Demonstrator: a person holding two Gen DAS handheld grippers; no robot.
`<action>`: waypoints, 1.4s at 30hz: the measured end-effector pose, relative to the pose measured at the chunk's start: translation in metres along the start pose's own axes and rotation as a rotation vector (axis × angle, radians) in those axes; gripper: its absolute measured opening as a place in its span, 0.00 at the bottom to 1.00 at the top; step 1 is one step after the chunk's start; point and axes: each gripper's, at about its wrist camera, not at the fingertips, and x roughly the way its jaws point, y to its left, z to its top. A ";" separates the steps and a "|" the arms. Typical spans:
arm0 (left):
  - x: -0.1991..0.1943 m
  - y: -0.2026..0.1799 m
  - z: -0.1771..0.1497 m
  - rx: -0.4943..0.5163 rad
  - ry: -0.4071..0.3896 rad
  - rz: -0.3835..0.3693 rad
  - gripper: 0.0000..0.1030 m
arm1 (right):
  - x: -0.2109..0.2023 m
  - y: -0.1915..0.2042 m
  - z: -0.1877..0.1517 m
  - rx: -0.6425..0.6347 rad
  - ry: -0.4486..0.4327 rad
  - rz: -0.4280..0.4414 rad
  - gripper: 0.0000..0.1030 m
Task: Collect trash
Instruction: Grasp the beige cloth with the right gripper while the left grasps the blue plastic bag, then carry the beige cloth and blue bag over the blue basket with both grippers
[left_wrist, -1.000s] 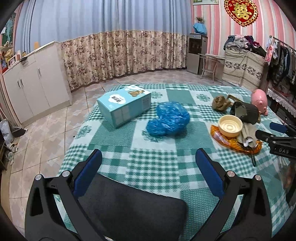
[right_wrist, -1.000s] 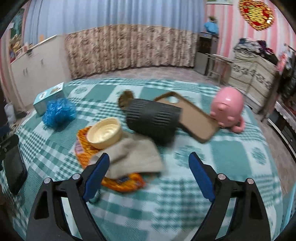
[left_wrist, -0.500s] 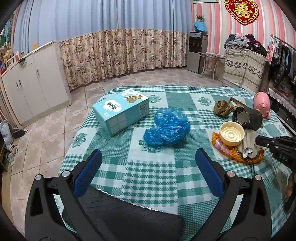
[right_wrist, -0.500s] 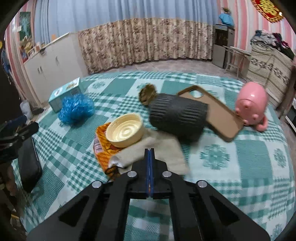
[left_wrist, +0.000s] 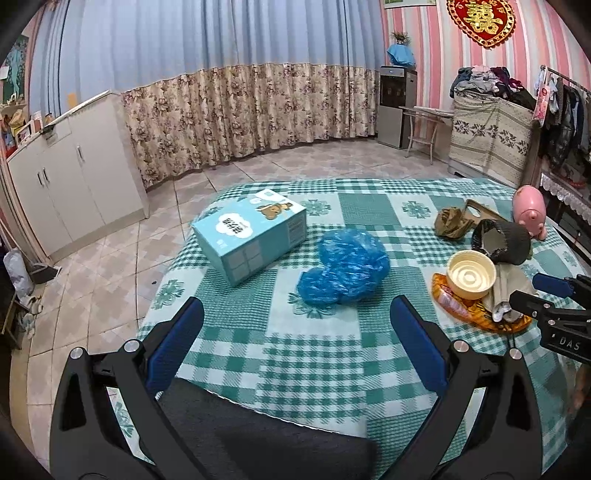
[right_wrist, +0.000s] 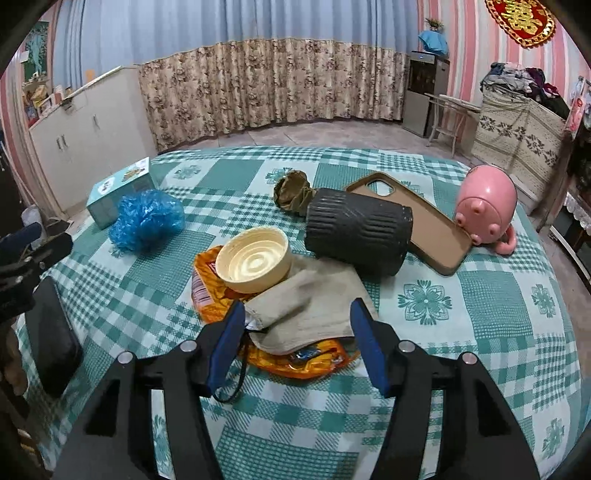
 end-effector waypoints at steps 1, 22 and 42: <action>0.002 0.003 0.000 -0.010 0.001 0.000 0.95 | 0.003 0.002 0.000 0.008 0.004 -0.002 0.57; 0.062 -0.038 0.021 0.021 0.121 -0.096 0.80 | -0.065 -0.080 -0.013 0.111 -0.041 -0.012 0.17; -0.026 -0.091 0.012 0.107 0.012 -0.185 0.17 | -0.201 -0.171 -0.073 0.245 -0.184 -0.216 0.17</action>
